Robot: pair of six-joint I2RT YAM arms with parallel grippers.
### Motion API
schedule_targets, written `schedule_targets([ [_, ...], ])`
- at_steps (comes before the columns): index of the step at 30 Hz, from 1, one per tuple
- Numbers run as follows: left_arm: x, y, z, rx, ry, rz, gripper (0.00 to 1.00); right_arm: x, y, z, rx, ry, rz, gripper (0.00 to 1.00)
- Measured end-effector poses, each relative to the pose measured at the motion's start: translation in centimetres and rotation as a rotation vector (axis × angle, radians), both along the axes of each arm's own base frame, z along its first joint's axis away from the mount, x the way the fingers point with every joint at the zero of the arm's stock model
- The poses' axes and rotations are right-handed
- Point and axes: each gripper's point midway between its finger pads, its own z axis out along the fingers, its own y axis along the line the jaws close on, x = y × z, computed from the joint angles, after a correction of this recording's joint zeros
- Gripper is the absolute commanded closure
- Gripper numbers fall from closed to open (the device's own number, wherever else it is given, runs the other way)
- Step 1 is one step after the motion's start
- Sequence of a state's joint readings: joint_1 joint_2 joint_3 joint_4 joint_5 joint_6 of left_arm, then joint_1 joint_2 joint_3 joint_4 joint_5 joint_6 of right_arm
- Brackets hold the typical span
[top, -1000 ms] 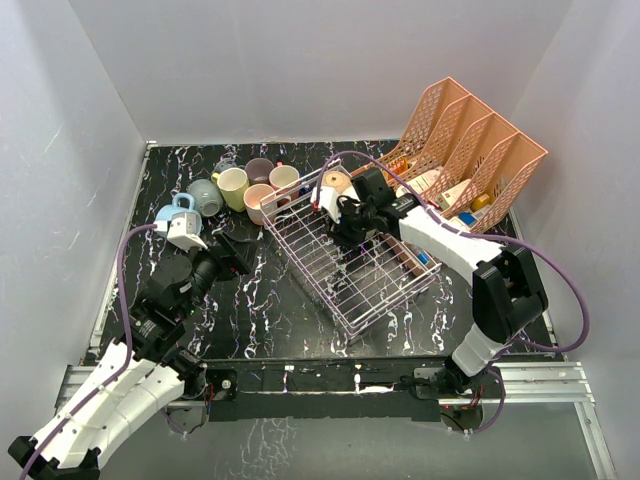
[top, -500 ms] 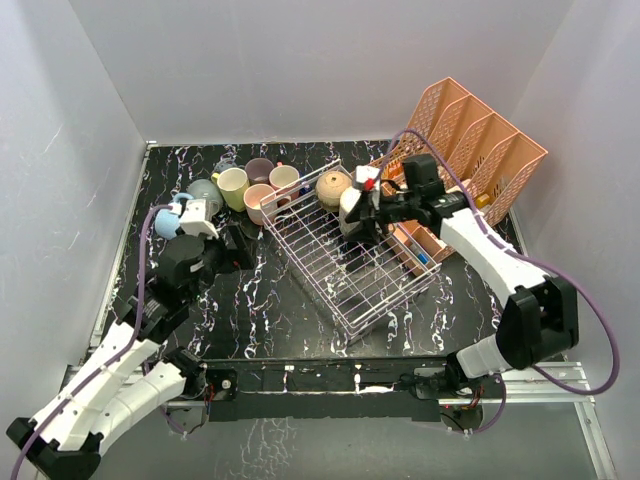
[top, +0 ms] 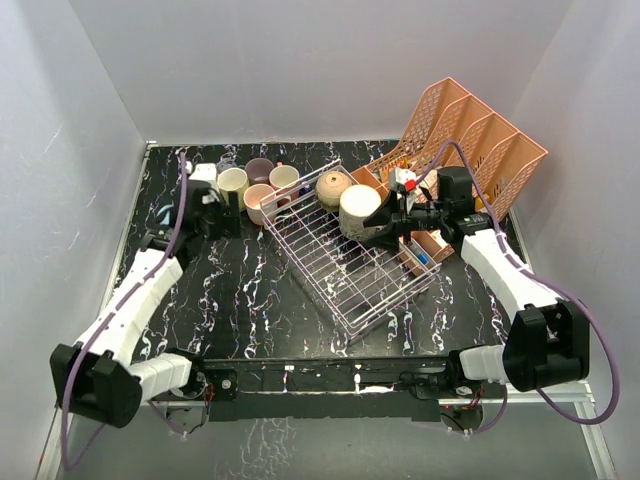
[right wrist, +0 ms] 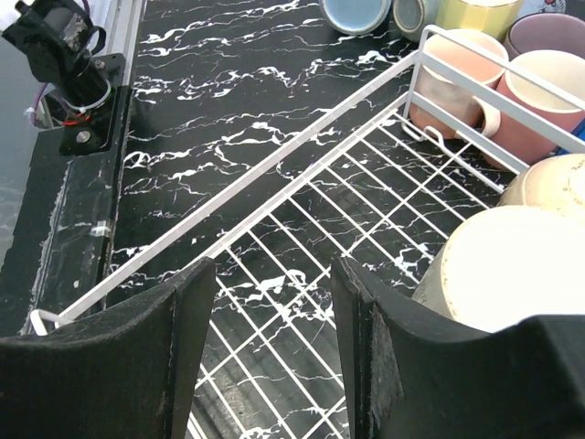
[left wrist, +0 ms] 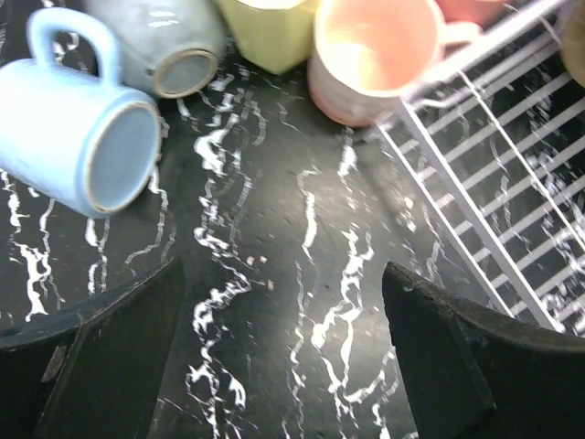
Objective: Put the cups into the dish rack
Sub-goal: Adjust the cup at the center of the board.
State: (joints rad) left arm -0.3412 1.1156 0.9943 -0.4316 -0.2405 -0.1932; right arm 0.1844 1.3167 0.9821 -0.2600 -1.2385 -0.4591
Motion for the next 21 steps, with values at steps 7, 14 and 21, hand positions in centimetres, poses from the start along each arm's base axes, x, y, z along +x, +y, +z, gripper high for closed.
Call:
schedule_targets([
  [7, 4.3, 5.6, -0.7, -0.175, -0.012, 0.148, 0.15, -0.8, -0.3, 0.0, 0.029, 0.004, 0.012, 0.44],
  [14, 6.2, 16.8, -0.2, -0.534, -0.231, 0.488, 0.14, -1.1, -0.5, 0.6, 0.039, -0.015, 0.016, 0.44],
  [21, 8.4, 21.4, -3.3, -0.682, -0.279, 0.585, 0.13, -1.3, -0.5, 0.3, 0.038, -0.020, 0.025, 0.44],
])
